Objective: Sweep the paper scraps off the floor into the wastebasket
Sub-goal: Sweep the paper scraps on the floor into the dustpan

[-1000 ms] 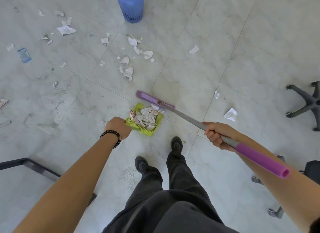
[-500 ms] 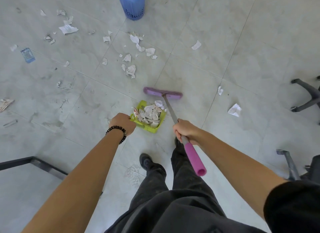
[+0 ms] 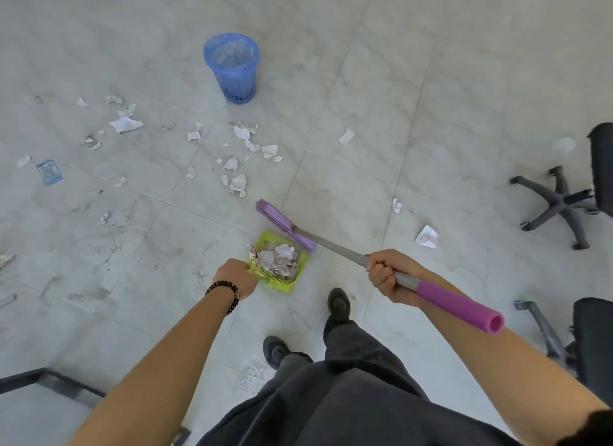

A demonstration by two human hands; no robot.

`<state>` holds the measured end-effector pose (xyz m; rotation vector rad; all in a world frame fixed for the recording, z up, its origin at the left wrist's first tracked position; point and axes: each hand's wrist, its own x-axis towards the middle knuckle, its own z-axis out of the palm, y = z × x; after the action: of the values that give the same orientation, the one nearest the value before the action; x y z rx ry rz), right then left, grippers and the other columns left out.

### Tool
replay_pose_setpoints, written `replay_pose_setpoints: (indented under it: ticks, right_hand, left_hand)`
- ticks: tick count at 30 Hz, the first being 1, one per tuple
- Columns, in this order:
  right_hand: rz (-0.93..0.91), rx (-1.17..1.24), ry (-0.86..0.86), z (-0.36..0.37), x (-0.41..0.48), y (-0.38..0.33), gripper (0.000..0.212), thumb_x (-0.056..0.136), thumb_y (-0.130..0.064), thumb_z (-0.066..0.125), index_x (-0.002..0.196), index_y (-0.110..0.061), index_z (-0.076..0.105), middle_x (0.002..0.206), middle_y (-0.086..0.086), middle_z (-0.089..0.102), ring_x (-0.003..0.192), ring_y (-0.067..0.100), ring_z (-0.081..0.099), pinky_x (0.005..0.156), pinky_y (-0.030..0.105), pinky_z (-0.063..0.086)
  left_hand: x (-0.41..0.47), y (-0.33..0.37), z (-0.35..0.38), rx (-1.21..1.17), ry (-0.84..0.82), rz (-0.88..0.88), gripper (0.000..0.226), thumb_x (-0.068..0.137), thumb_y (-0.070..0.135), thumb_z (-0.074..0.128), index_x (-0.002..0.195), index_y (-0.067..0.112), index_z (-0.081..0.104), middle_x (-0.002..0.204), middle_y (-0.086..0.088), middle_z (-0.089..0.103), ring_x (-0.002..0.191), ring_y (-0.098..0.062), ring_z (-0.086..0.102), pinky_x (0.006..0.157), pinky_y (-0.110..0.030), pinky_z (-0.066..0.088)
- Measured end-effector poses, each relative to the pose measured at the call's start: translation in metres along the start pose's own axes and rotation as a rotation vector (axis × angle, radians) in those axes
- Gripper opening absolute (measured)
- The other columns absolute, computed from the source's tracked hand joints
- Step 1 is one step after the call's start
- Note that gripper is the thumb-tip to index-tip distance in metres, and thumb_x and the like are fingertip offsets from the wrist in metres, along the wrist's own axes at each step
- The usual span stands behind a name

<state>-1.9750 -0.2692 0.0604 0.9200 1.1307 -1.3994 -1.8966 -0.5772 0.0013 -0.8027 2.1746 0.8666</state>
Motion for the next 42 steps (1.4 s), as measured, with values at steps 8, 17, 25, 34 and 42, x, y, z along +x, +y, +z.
replay_pose_setpoints:
  ticks: [8,17,25,34,42]
  right_hand:
    - [-0.163,0.237,0.100,-0.040,-0.022,0.034,0.023,0.089,-0.008,0.047,0.071,-0.020,0.039,0.049,-0.009,0.035,0.032,0.003,0.033,0.027,0.014,0.033]
    - [-0.270,0.417,0.234,-0.152,-0.051,0.035,0.025,0.092,0.001,0.048,0.075,-0.015,0.038,0.044,-0.004,0.036,0.028,0.005,0.034,0.027,0.014,0.030]
    - [-0.414,0.222,0.418,-0.296,-0.031,-0.023,0.009,0.084,0.002,0.048,0.081,-0.006,0.049,0.053,0.007,0.045,0.042,0.014,0.037,0.038,0.022,0.035]
    - [-0.344,0.396,0.433,-0.412,-0.024,-0.132,0.010,0.086,0.003,0.045,0.081,-0.003,0.051,0.048,0.005,0.044,0.032,0.011,0.037,0.034,0.019,0.035]
    - [-0.263,0.577,0.289,-0.403,-0.013,-0.137,0.024,0.083,0.003,0.045,0.063,-0.010,0.044,0.043,0.001,0.040,0.033,0.011,0.036,0.034,0.018,0.033]
  left_hand:
    - [0.002,0.039,0.028,0.141,-0.020,0.165,0.030,0.081,0.011,0.053,0.106,0.005,0.069,0.102,-0.018,0.069,0.098,-0.037,0.065,0.078,-0.035,0.053]
    - [0.004,0.149,0.081,0.265,-0.019,0.339,0.017,0.083,0.011,0.053,0.089,0.007,0.068,0.063,-0.003,0.055,0.062,-0.023,0.050,0.052,-0.025,0.035]
    - [0.032,0.295,0.153,0.380,-0.052,0.324,0.016,0.087,0.013,0.054,0.082,0.023,0.066,0.070,-0.003,0.062,0.065,-0.021,0.055,0.057,-0.026,0.041]
    - [0.065,0.415,0.195,0.407,-0.063,0.241,0.019,0.086,0.010,0.054,0.096,0.011,0.071,0.059,-0.004,0.054,0.048,-0.019,0.044,0.048,-0.022,0.035]
    - [0.078,0.455,0.201,0.466,-0.071,0.216,0.018,0.081,0.005,0.053,0.064,0.012,0.054,0.058,-0.003,0.044,0.055,-0.022,0.040,0.050,-0.022,0.030]
